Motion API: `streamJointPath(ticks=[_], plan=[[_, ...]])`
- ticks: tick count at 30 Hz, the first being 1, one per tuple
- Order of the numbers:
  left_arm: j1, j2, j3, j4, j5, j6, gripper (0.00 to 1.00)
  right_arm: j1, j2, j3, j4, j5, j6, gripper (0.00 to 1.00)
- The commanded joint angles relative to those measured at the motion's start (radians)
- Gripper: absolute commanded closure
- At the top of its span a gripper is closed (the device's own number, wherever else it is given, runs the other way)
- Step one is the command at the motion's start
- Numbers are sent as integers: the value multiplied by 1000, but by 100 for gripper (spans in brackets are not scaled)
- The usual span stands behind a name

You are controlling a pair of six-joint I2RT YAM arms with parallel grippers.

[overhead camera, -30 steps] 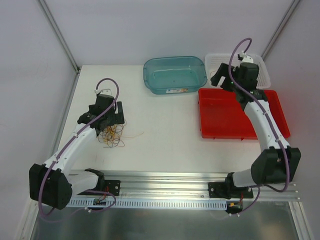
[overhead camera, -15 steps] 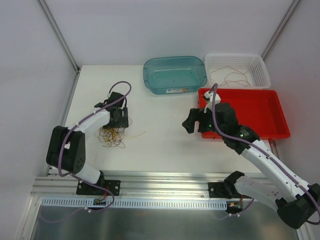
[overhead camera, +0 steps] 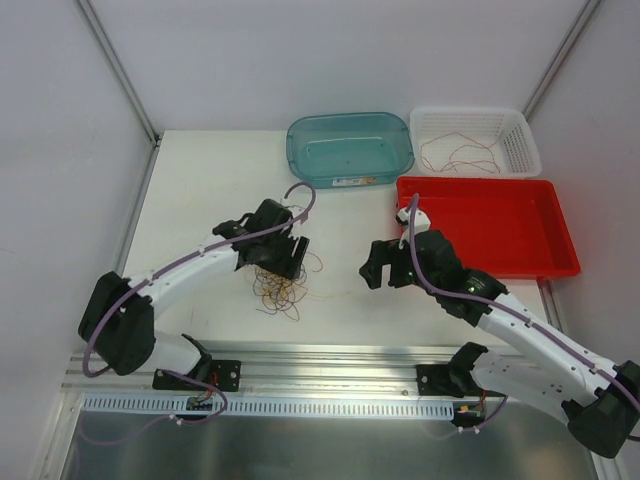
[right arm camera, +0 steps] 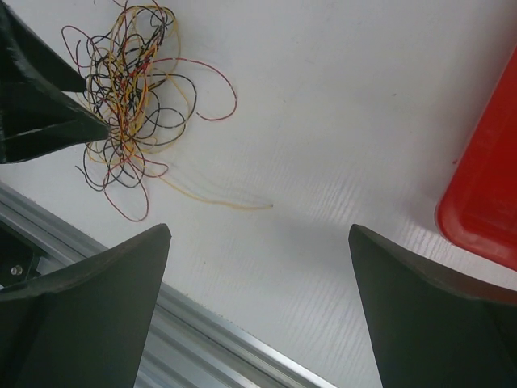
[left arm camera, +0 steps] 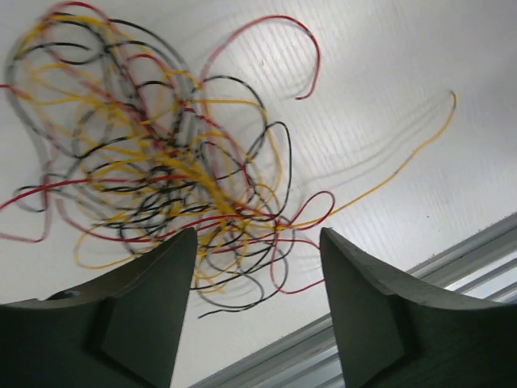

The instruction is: Untangle the cables

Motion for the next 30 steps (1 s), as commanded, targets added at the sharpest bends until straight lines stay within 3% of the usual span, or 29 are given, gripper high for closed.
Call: streamJointPath(ticks=[1, 4, 7, 15, 26, 30], plan=[[5, -139, -32, 20, -55, 9, 33, 3, 29, 4, 66, 26, 36, 2], [13, -209, -52, 3, -225, -58, 23, 3, 87, 12, 110, -6, 31, 1], [21, -248, -60, -22, -292, -179, 19, 5, 204, 61, 114, -23, -12, 1], [21, -162, -122, -6, -241, -509, 10, -6, 554, 320, 104, -212, -277, 7], [22, -67, -164, 74, -281, -684, 15, -26, 929, 532, 158, -412, -339, 18], [21, -44, -173, 89, -284, -712, 18, -18, 1012, 551, 207, -397, -320, 22]])
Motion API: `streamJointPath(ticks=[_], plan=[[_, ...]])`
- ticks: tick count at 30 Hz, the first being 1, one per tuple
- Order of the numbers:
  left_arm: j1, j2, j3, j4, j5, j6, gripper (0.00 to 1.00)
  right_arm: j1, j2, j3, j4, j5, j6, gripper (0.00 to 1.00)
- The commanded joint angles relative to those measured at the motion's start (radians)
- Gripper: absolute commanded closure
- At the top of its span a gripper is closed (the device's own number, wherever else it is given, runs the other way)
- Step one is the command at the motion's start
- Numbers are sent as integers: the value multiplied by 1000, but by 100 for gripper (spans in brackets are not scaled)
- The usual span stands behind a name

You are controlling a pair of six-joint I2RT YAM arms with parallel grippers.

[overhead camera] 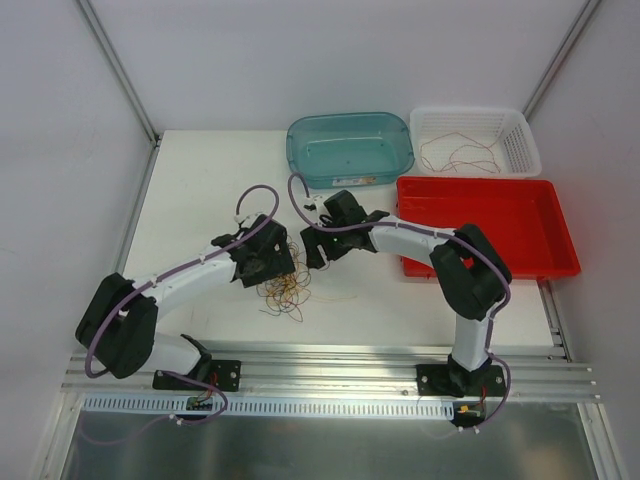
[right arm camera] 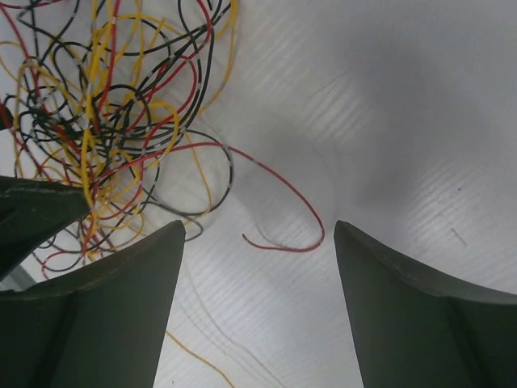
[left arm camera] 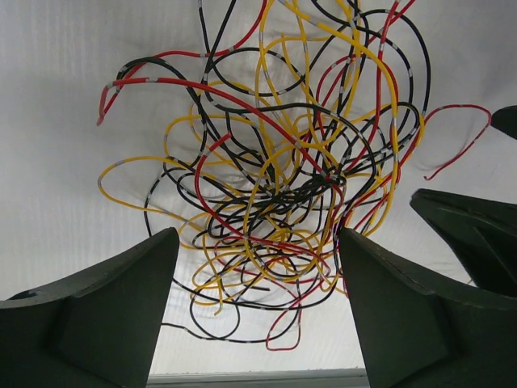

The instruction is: Untangle the cables

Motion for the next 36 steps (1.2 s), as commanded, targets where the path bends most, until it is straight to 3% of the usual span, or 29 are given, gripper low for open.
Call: streamJointPath(ticks=[1, 7, 9, 10, 11, 13, 14, 16, 23, 28, 36], plan=[[7, 23, -12, 31, -27, -61, 19, 7, 50, 45, 78, -17, -13, 22], [7, 51, -15, 34, -18, -71, 22, 7, 112, 66, 110, 43, -8, 28], [5, 51, -24, 34, -15, -71, 24, 7, 115, 63, 118, 45, -7, 35], [7, 50, -25, 34, -17, -71, 25, 6, 114, 62, 120, 42, -4, 40], [8, 51, -35, 34, -21, -71, 25, 6, 104, 52, 118, 31, -1, 57], [18, 51, -41, 32, -26, -72, 28, 7, 75, 25, 135, 25, 18, 77], [22, 51, -50, 31, -27, -75, 29, 6, 34, 8, 138, 28, 22, 91], [44, 56, -56, 31, -38, -77, 33, 6, -21, -29, 121, 30, 35, 99], [152, 89, -75, 31, -23, -74, 46, 4, -339, 5, -150, 17, 9, 99], [208, 79, -79, 31, -7, -51, 47, -33, -591, 95, -359, 33, -2, 99], [245, 36, -91, 23, 6, -29, 46, -152, -805, 395, -564, 48, -40, 99]])
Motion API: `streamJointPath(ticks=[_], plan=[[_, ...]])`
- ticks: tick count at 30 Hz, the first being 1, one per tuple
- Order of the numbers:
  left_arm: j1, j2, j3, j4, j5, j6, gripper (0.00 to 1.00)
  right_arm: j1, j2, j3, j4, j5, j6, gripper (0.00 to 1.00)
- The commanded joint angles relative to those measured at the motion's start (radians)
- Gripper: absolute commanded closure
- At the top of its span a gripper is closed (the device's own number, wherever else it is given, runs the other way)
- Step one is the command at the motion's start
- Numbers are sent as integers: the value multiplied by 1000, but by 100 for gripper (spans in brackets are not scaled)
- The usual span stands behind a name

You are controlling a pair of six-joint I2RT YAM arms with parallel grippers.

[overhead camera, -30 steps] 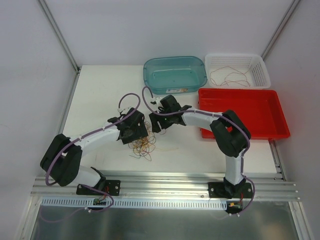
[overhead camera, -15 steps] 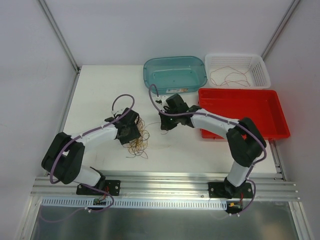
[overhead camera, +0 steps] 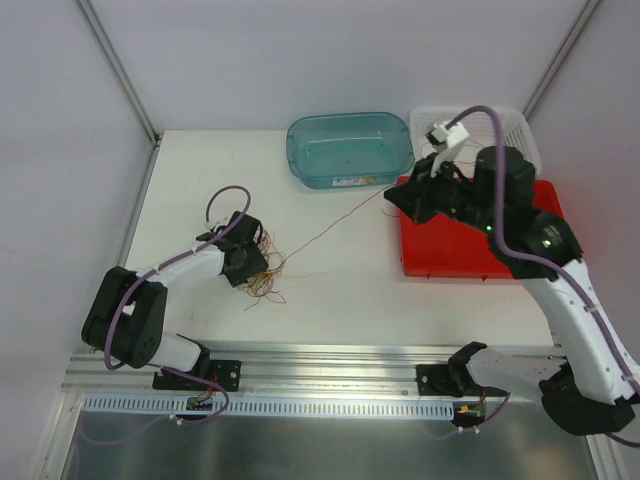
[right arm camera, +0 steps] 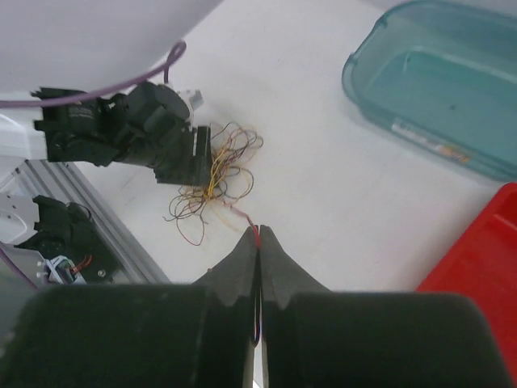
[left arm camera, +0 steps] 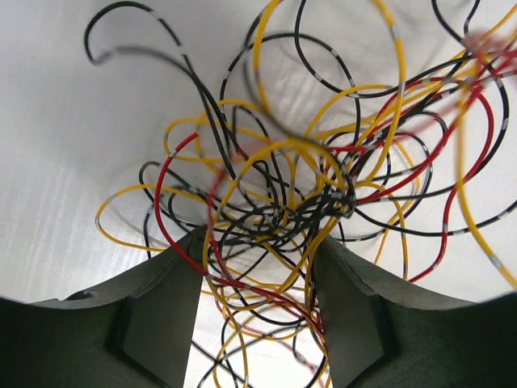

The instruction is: Untangle the cables

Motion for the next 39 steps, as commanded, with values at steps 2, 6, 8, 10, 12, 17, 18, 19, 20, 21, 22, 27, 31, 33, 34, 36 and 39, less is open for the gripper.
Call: streamJointPath(ticks=[2, 6, 8, 10, 12, 17, 18, 19, 20, 21, 22, 27, 31, 33, 34, 36, 39], plan=[[37, -32, -21, -31, 1, 25, 46, -58, -89, 151, -135, 0, -39, 99], [60, -47, -23, -48, -2, 30, 43, -81, -170, 261, -158, 26, -51, 99], [74, -62, -23, -53, -2, 36, 40, -81, -190, 301, -172, 72, -62, 99], [83, -70, -21, -60, -11, 42, 38, -81, -219, 350, -183, 118, -71, 99], [101, -79, -18, -65, -15, 45, 37, -82, -238, 374, -177, 149, -73, 99], [141, -55, 0, -71, -27, 56, 36, -81, -317, 377, -94, 216, -65, 99], [153, -47, 6, -71, -33, 57, 36, -79, -325, 377, -83, 256, -65, 99], [161, -30, 17, -74, -35, 63, 36, -79, -331, 377, -75, 281, -65, 99], [169, -21, 23, -77, -42, 68, 36, -81, -342, 377, -60, 293, -66, 99], [188, -13, 28, -79, -44, 69, 36, -81, -348, 377, -55, 305, -68, 99], [199, -4, 42, -82, -45, 77, 36, -79, -353, 374, -46, 331, -68, 99], [282, 28, 83, -105, -64, 97, 34, -76, -379, 345, -25, 393, -82, 99], [327, 42, 134, -123, -67, 125, 35, -75, -367, 282, -46, 379, -68, 99], [327, 37, 141, -128, -55, 137, 37, -75, -348, 239, -72, 338, -45, 99], [327, 28, 141, -126, -45, 149, 37, -75, -342, 175, -75, 307, -31, 99], [327, 19, 137, -128, -28, 169, 35, -76, -328, 86, -72, 193, 30, 99], [327, -24, 112, -131, 11, 227, 24, -75, -319, -66, -60, 129, 95, 99]])
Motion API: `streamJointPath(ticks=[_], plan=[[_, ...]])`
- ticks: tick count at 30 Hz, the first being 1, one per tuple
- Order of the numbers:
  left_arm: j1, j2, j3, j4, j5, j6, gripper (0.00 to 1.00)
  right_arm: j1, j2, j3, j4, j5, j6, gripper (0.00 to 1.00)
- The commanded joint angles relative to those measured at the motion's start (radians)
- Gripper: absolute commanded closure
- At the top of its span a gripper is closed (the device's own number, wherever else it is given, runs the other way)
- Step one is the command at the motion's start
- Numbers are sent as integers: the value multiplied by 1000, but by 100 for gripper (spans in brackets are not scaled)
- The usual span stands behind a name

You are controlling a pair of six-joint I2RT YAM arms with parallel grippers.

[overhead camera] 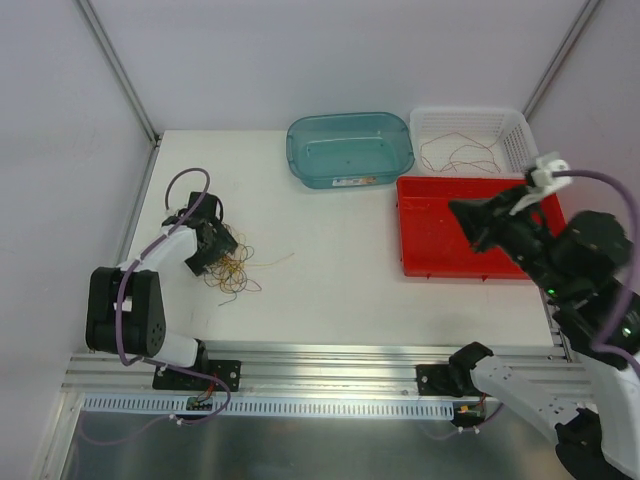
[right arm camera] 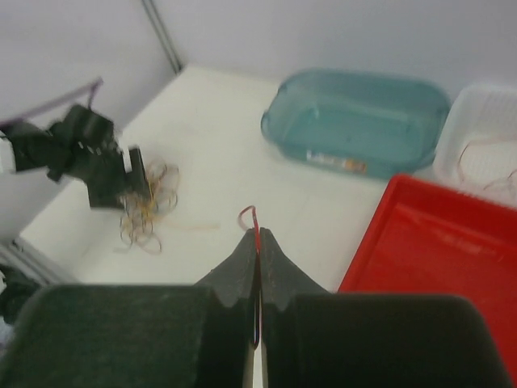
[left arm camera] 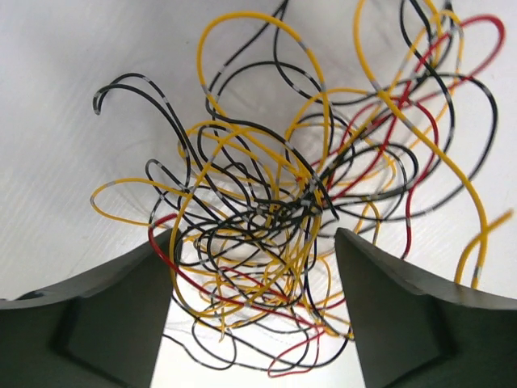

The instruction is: Untangle the cables

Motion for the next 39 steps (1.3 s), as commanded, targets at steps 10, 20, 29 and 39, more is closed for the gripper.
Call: streamJointPath(ticks=[10, 20, 29, 39], plan=[[1, -427, -13, -74, 199, 293, 1, -1, 71, -25, -40, -5, 14, 99], [2, -635, -13, -65, 363, 459, 1, 0, 226, 344, 160, -278, 80, 99], [1, -682, -80, -15, 344, 496, 1, 0, 301, 170, 313, -329, 167, 99], [2, -655, -177, 62, 322, 474, 1, 14, 346, -419, 417, -280, 189, 99]])
